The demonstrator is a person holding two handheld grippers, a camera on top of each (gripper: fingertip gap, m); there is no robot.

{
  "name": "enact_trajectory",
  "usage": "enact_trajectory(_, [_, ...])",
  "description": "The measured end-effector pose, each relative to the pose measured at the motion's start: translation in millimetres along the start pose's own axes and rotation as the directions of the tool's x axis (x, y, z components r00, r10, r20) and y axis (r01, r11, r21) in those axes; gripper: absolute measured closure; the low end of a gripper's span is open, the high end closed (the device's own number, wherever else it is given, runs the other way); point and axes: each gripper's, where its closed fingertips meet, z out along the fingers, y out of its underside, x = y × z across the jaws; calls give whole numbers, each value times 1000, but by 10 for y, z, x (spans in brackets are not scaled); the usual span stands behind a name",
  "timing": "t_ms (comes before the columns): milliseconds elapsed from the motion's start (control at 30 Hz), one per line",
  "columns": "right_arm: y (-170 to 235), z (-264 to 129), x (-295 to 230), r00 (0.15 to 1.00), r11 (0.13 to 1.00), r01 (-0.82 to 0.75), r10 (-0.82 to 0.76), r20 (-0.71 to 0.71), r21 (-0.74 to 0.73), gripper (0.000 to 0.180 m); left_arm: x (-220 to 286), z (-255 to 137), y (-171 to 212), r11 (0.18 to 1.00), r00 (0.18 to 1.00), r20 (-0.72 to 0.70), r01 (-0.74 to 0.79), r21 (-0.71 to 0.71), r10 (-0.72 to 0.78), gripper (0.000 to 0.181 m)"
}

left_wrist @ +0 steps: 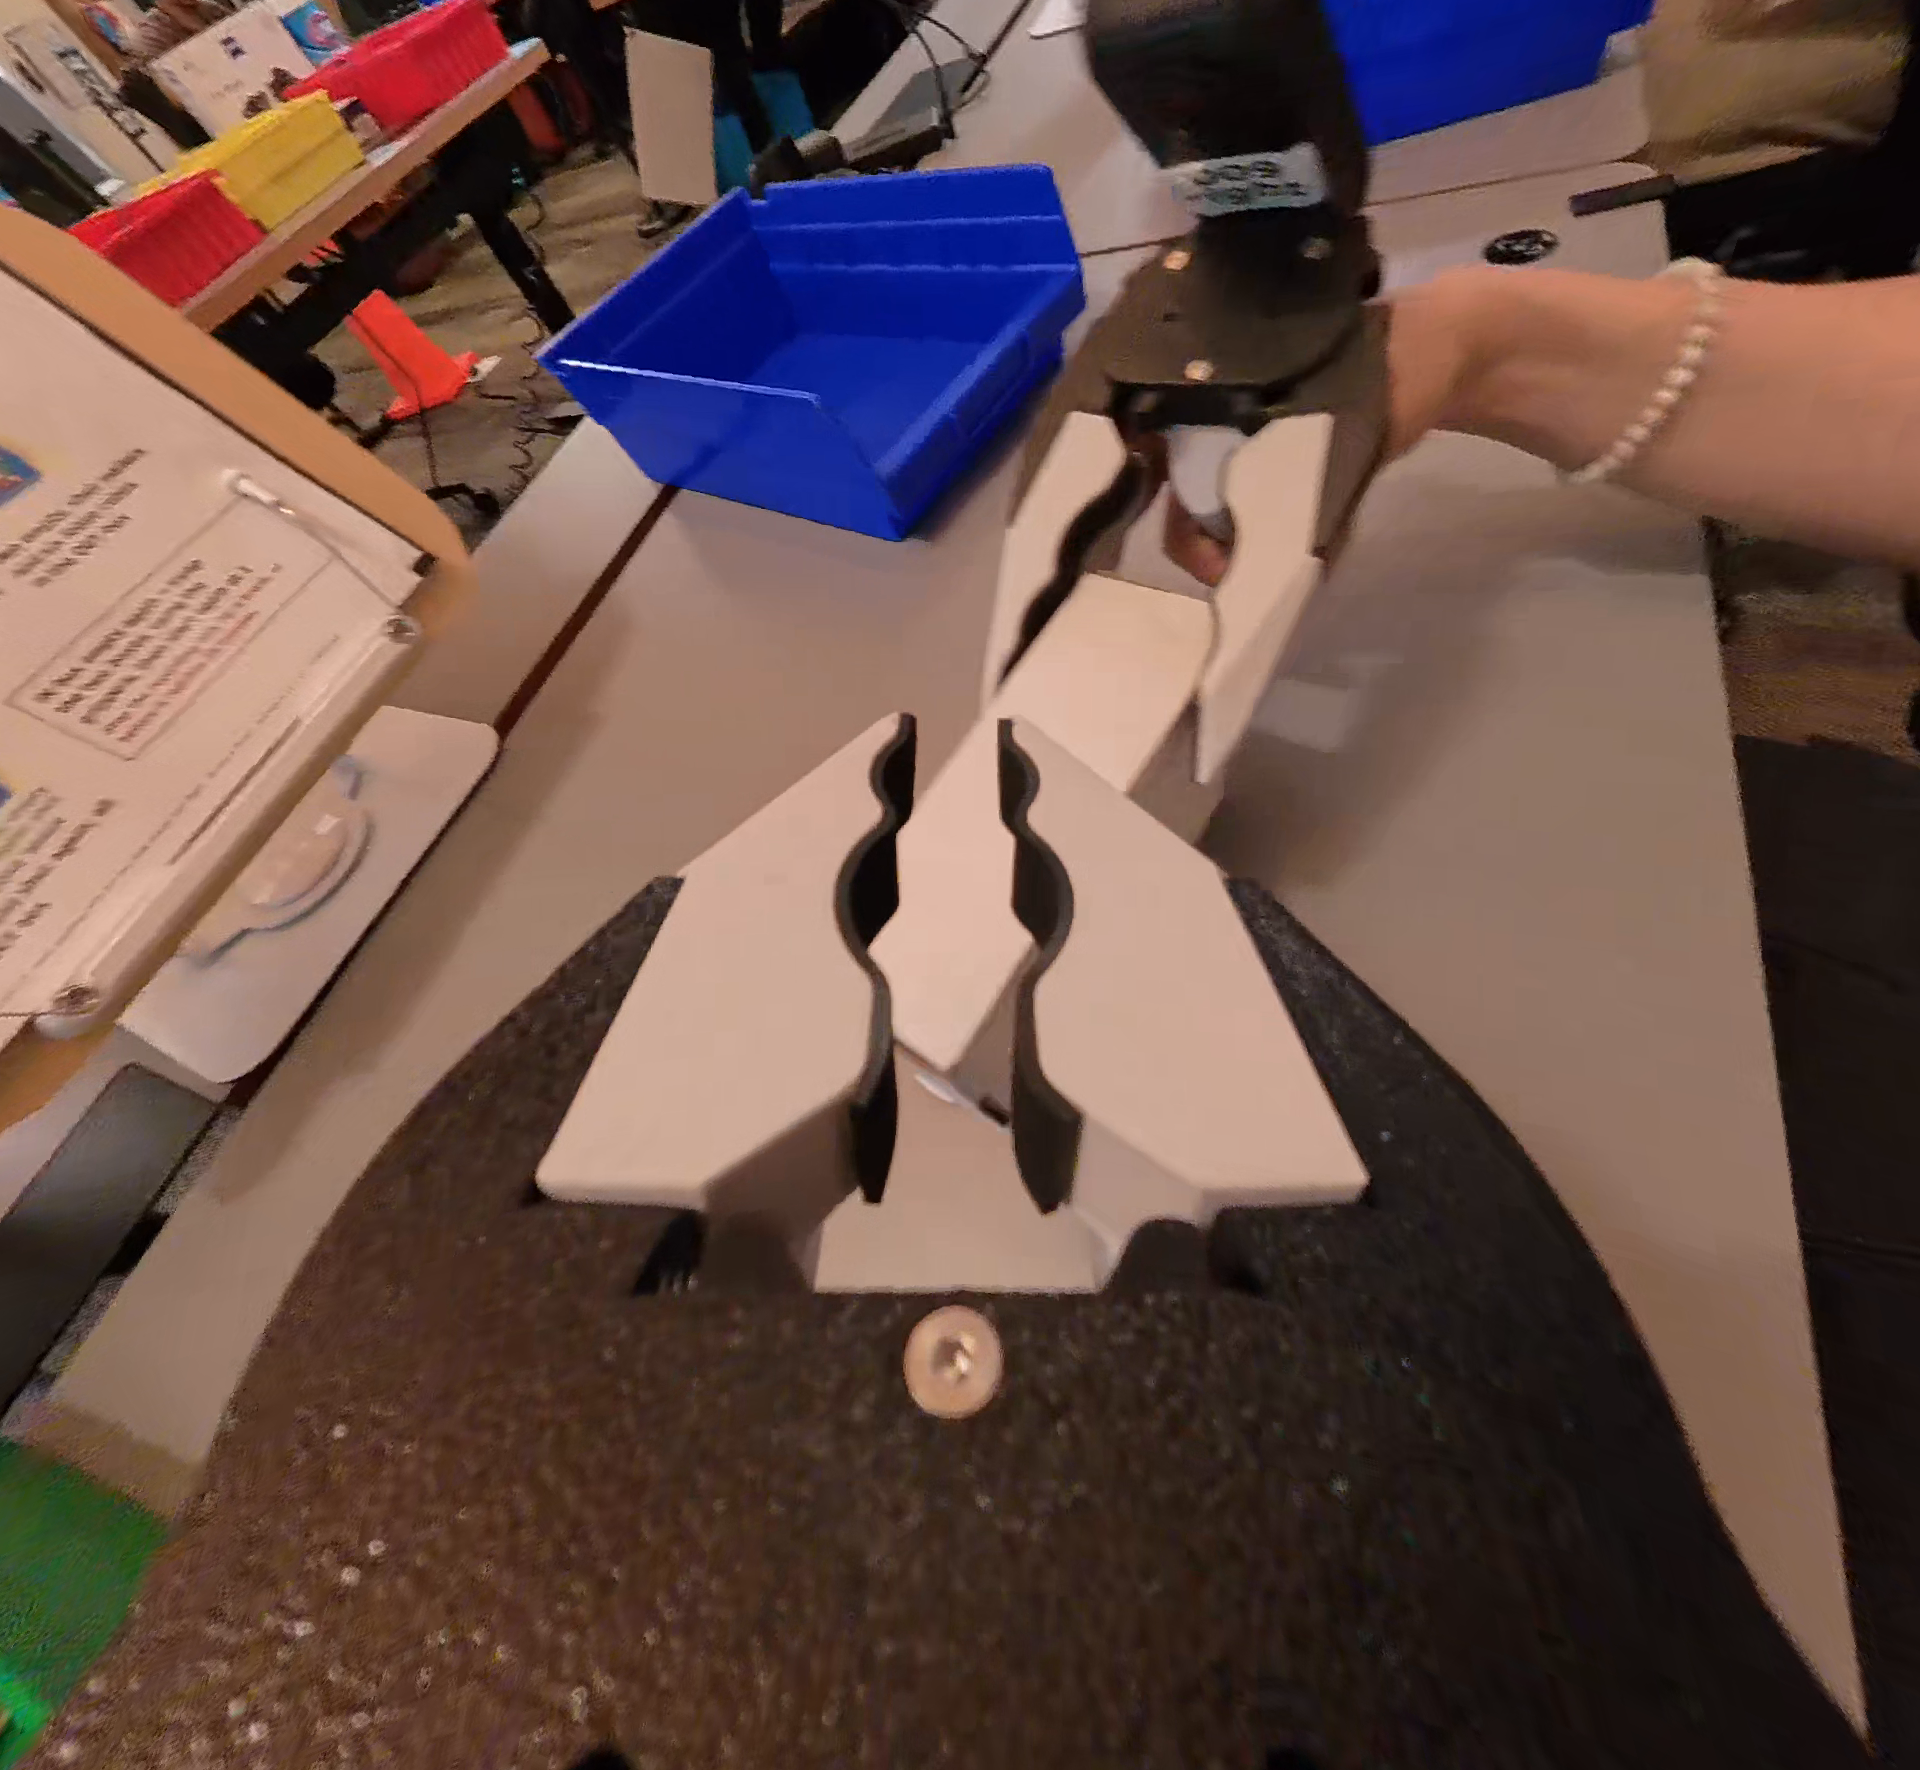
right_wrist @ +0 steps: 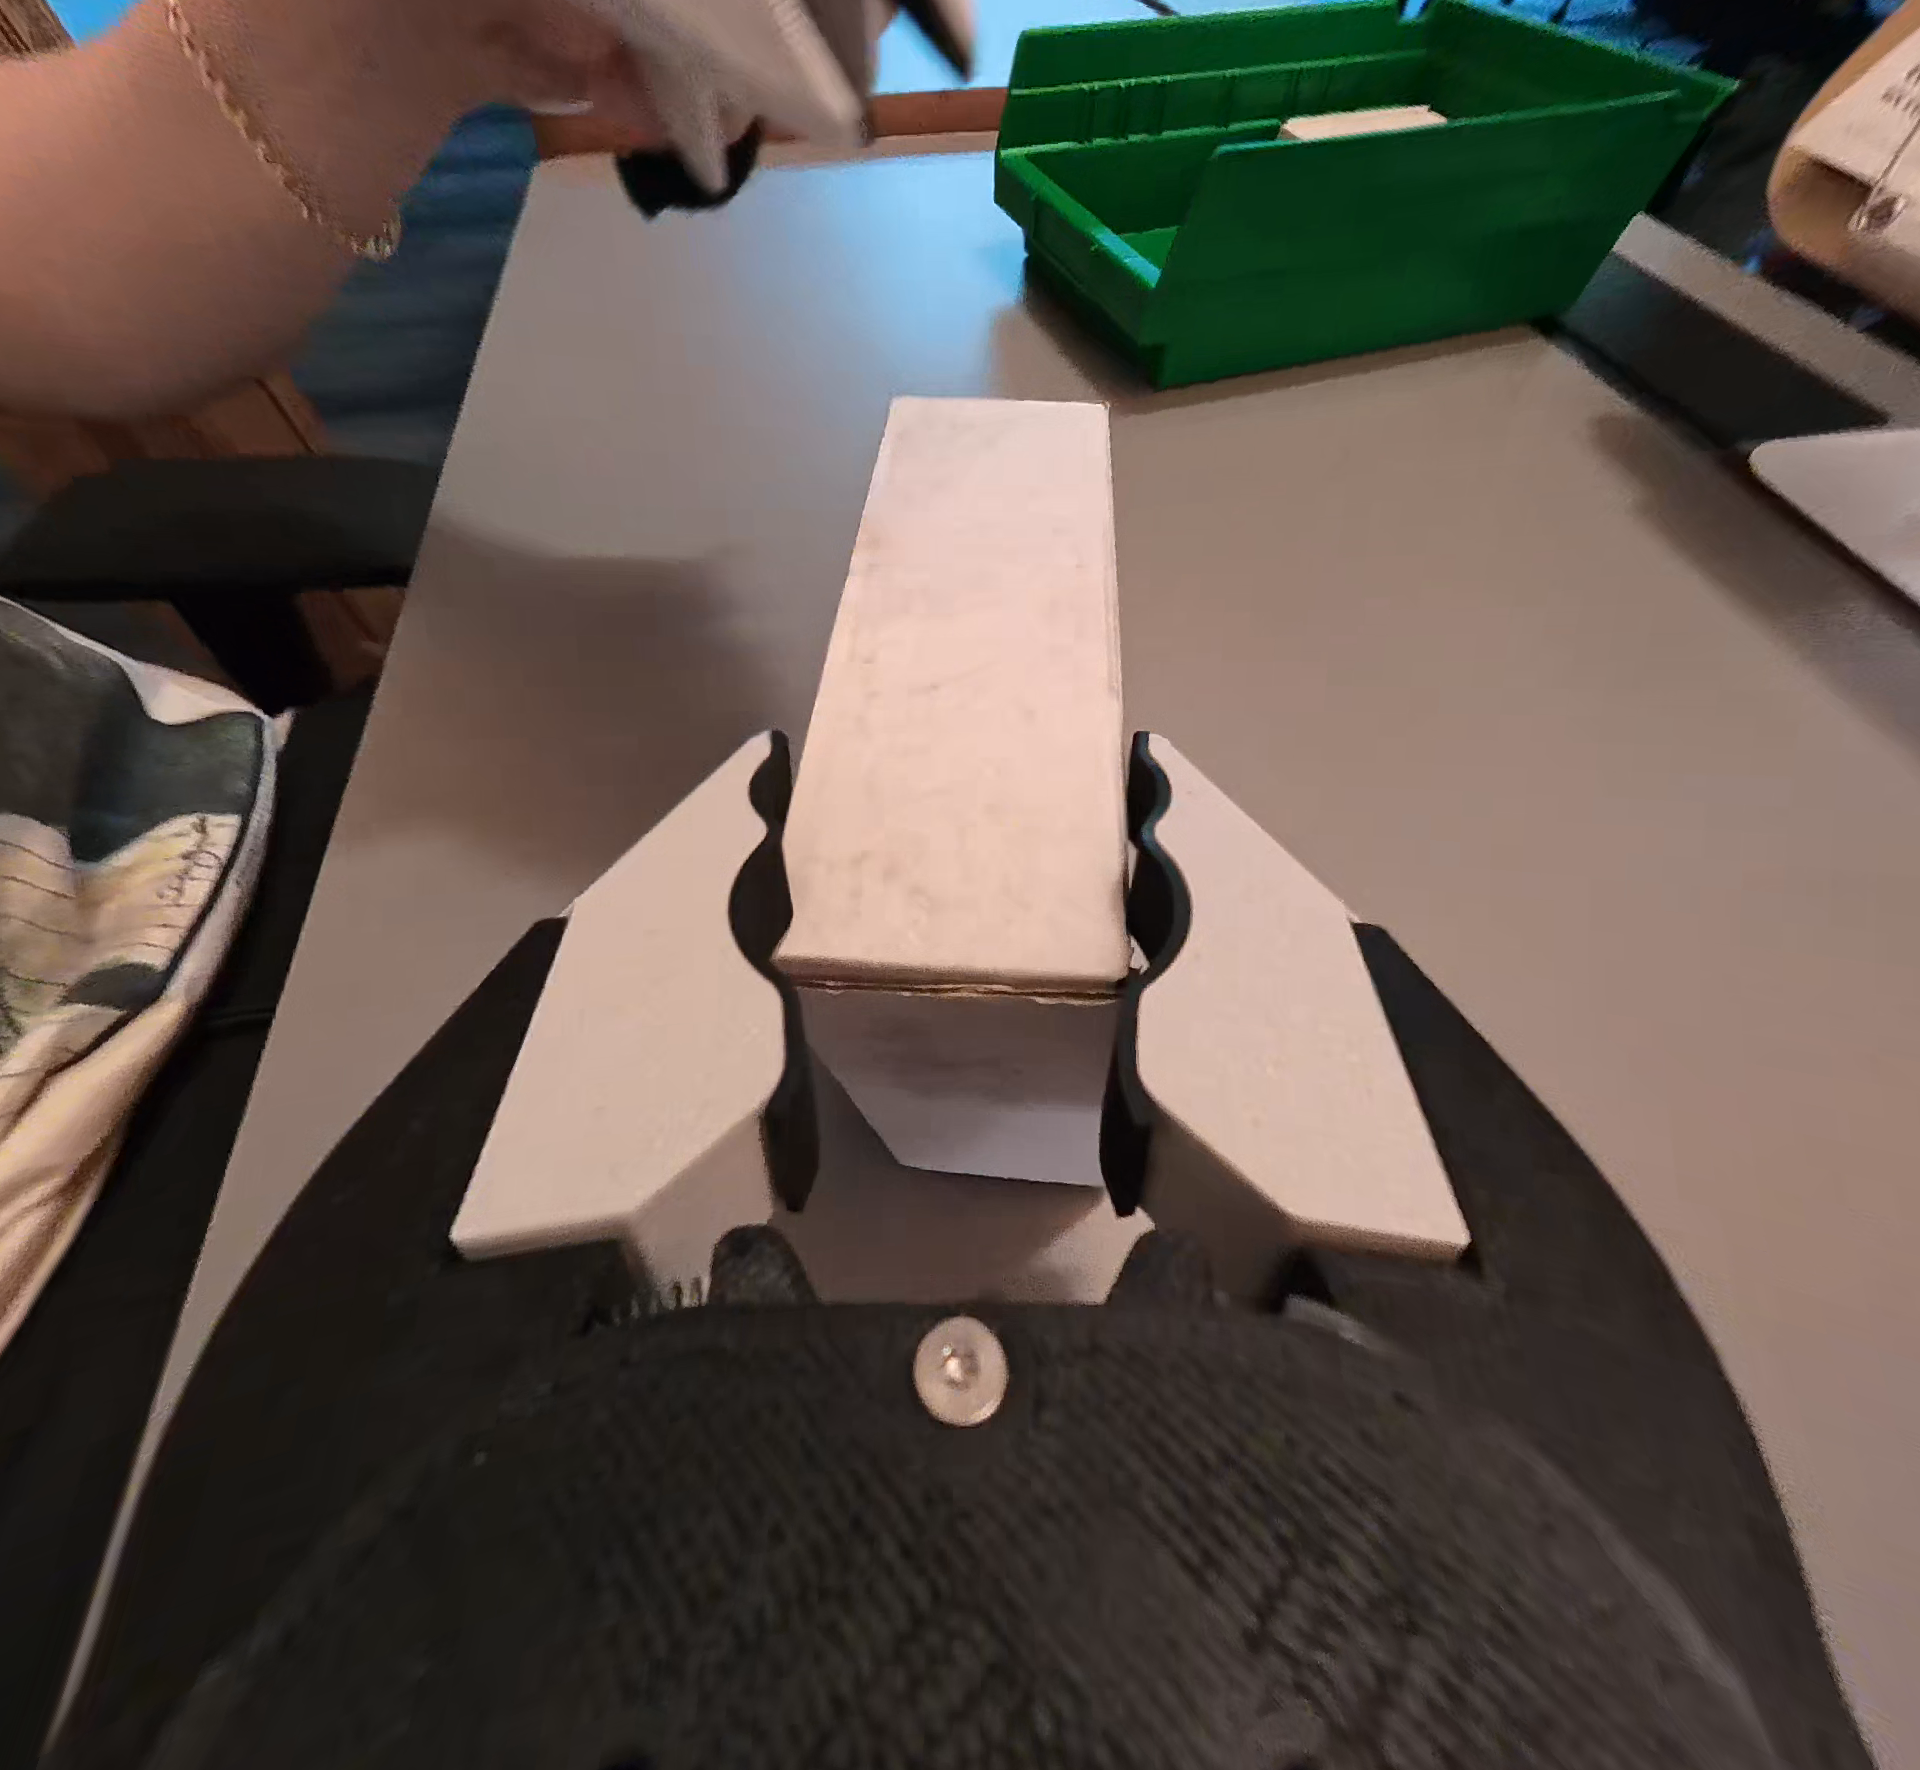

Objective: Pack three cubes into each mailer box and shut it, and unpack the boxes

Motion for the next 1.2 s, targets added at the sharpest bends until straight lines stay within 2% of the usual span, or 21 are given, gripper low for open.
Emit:
enact_trajectory(133, [-26,-19,105,998,996,-60,59,16,66,115,167,131,110,999,999,-39,-25,-35,23,166])
enact_trajectory(167, [-40,-38,121,998,995,-55,56,-3,87,109,203,166,133,998,998,-44,-49,-46,46,164])
enact_trajectory(233, [-67,-114,144,996,991,-45,54,-68,129,84,244,229,189,991,993,-37,-113,-79,110,162])
enact_trajectory(300, [-79,-216,102,991,985,-27,49,-122,171,77,218,276,272,972,980,4,-195,-134,197,160])
enact_trajectory(400, [13,-276,128,969,988,16,22,-244,152,78,175,315,371,924,939,51,-325,-203,341,159])
enact_trajectory(500, [290,-217,234,944,999,42,-46,-327,-19,83,67,270,391,883,890,122,-402,-241,439,159])
enact_trajectory(567, [309,-189,237,939,996,81,-89,-331,-38,108,-37,181,439,865,865,165,-424,-267,475,159])
enact_trajectory(600, [297,-176,235,939,995,98,-102,-328,-29,111,-102,136,510,865,863,179,-414,-283,472,154])
enact_trajectory(667, [297,-157,240,949,996,85,-85,-304,-16,112,-185,70,589,925,910,212,-314,-212,357,148])
enact_trajectory(700, [302,-154,243,955,997,73,-74,-287,-15,113,-170,42,607,960,945,191,-243,-139,267,136])
enact_trajectory(733, [306,-154,255,960,998,63,-64,-274,-13,113,-119,19,636,983,975,136,-166,-76,175,116])
enact_trajectory(800, [309,-152,270,969,998,59,-58,-239,0,114,-78,-10,730,1000,998,55,-13,-13,14,96])
enact_trajectory(900, [305,-141,249,983,997,78,-73,-170,19,114,37,87,935,992,988,-87,126,-7,-126,76])
enact_trajectory(1033, [298,-110,215,991,995,95,-93,-95,19,115,119,334,1096,967,942,-219,250,-44,-253,85])
enact_trajectory(1100, [307,-115,220,989,995,97,-97,-109,-7,114,130,448,1142,968,941,-228,243,-54,-249,99])
enact_trajectory(1133, [319,-143,245,983,994,107,-111,-148,-37,111,110,503,1177,968,944,-213,244,-64,-252,111])
enact_trajectory(1200, [256,-292,350,932,979,178,-202,-303,-103,86,114,548,1174,962,936,-222,265,-58,-271,113])
